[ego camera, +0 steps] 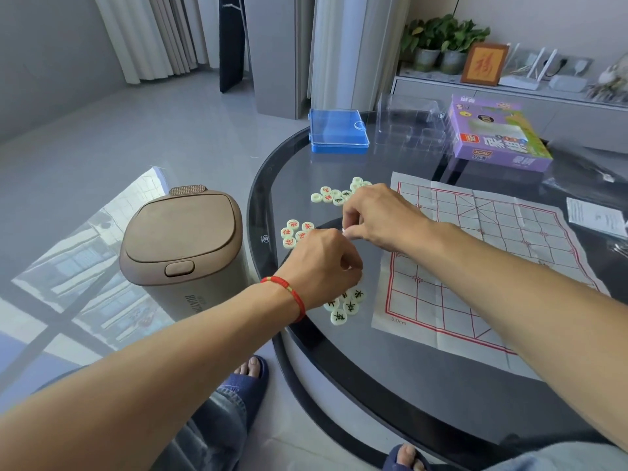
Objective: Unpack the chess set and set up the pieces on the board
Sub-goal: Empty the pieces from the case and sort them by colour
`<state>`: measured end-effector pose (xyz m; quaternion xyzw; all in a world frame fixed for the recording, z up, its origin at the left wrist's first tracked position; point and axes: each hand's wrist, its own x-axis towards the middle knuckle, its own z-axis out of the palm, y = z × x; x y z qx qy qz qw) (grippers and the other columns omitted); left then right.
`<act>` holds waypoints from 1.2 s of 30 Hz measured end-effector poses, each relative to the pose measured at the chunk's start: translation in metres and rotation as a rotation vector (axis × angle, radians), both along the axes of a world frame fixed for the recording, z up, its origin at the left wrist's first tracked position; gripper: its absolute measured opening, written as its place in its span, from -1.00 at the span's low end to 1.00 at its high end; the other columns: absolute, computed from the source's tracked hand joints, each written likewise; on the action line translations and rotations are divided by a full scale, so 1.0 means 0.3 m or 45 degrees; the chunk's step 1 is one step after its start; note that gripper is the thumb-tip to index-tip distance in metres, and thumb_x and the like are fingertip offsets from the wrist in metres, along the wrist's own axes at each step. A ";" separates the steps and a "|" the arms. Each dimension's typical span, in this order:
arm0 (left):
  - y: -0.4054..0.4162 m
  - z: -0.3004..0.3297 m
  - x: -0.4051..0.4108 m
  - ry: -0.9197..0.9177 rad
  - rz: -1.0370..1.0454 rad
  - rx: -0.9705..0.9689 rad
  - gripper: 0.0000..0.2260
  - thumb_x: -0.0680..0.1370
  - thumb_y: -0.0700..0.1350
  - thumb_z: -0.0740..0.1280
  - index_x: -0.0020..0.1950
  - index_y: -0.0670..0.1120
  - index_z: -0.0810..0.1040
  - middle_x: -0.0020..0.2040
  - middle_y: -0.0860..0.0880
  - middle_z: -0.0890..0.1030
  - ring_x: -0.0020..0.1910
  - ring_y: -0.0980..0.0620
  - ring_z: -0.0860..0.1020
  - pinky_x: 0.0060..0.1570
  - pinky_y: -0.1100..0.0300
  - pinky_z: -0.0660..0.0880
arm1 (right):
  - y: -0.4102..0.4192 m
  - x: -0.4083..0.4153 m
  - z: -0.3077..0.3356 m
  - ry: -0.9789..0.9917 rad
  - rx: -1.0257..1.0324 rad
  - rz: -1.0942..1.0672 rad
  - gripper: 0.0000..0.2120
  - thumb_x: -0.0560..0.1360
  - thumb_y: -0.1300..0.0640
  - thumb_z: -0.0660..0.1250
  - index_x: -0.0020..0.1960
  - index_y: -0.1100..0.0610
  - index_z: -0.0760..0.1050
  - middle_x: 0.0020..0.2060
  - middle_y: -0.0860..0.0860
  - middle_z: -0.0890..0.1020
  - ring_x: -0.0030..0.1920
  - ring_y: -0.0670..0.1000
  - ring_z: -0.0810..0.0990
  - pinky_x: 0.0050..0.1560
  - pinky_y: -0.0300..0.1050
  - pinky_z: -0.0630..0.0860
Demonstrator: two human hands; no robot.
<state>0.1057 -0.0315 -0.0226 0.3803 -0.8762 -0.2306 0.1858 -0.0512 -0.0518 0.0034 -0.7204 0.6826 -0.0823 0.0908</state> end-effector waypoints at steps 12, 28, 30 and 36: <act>-0.076 0.059 0.082 0.332 0.296 0.520 -0.88 0.50 -0.06 0.47 -0.01 -0.05 0.71 -0.22 -0.02 0.71 -0.27 0.10 0.64 -0.21 0.25 0.61 | 0.128 -0.010 0.069 -1.008 0.190 -0.068 -0.90 0.53 0.33 0.45 0.05 0.29 0.62 -0.21 0.18 0.74 -0.17 0.12 0.76 -0.13 -0.09 0.70; -0.035 0.029 0.101 -0.079 0.172 0.061 -0.88 0.48 -0.23 0.39 -0.15 -0.08 0.73 -0.30 0.07 0.58 -0.28 0.12 0.51 -0.31 0.42 0.38 | 0.050 -0.038 -0.075 0.220 -0.085 -0.035 -0.57 0.67 0.11 0.13 0.54 0.04 0.29 0.19 0.10 0.49 0.19 0.17 0.51 0.11 0.09 0.50; -0.024 0.025 0.098 -0.083 0.148 0.041 -0.87 0.48 -0.23 0.38 -0.15 -0.07 0.72 -0.24 0.01 0.63 -0.18 0.06 0.52 -0.20 0.22 0.51 | 0.029 -0.022 -0.078 0.261 -0.038 -0.064 -0.53 0.68 0.07 0.11 0.57 0.07 0.20 0.25 0.13 0.46 0.23 0.19 0.48 0.16 0.13 0.50; -0.012 0.028 0.093 -0.122 0.080 0.012 -0.87 0.51 -0.21 0.36 -0.08 -0.11 0.72 -0.20 -0.01 0.64 -0.18 0.02 0.58 -0.17 0.17 0.57 | 0.022 0.008 -0.081 0.347 0.044 -0.118 -0.71 0.68 0.00 0.10 0.26 0.16 0.41 0.22 0.13 0.42 0.24 0.16 0.43 0.18 0.14 0.48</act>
